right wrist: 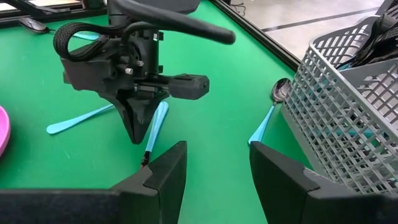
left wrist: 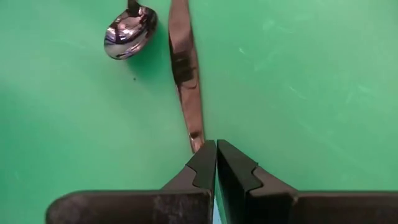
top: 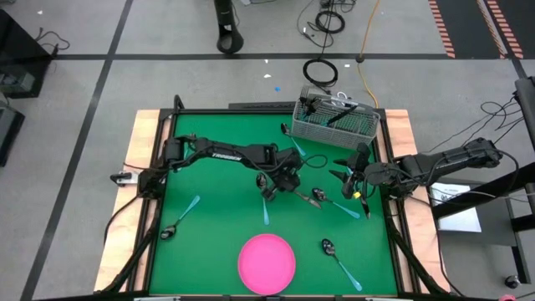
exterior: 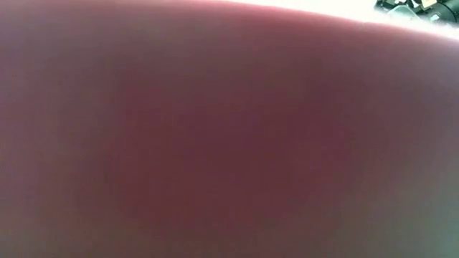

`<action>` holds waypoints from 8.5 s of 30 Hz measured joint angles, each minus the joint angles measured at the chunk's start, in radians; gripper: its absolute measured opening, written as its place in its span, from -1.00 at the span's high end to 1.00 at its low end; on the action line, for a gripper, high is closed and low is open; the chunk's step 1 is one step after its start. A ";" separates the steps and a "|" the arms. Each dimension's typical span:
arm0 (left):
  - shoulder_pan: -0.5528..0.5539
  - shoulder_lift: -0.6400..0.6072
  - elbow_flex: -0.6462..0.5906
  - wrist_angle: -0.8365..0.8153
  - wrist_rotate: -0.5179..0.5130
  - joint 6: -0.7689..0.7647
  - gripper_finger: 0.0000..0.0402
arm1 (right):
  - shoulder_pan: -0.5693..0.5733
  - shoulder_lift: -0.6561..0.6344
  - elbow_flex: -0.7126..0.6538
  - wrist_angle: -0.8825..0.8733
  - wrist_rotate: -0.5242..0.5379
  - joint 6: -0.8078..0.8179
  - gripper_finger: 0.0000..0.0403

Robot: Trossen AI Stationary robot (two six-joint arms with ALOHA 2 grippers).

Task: Sort silverware
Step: Put the blue knife into the utensil holder

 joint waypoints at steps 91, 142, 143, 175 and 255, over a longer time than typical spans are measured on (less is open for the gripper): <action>0.026 0.065 0.001 0.017 -0.040 -0.226 0.89 | 0.000 0.000 -0.002 0.001 -0.001 -0.018 0.18; 0.017 0.028 0.002 -0.029 -0.075 -0.197 0.91 | -0.140 0.797 0.000 0.593 -0.425 0.018 0.18; 0.017 0.028 0.002 -0.029 -0.079 -0.197 0.91 | -0.145 0.810 0.000 0.593 -0.425 0.026 0.18; 0.015 0.027 0.003 -0.011 -0.200 -0.197 0.98 | -0.151 0.859 0.002 0.533 -0.422 0.095 0.96; 0.117 -0.023 0.025 -0.126 -0.031 -0.058 0.11 | -0.128 1.086 0.075 0.782 -0.234 -0.047 0.98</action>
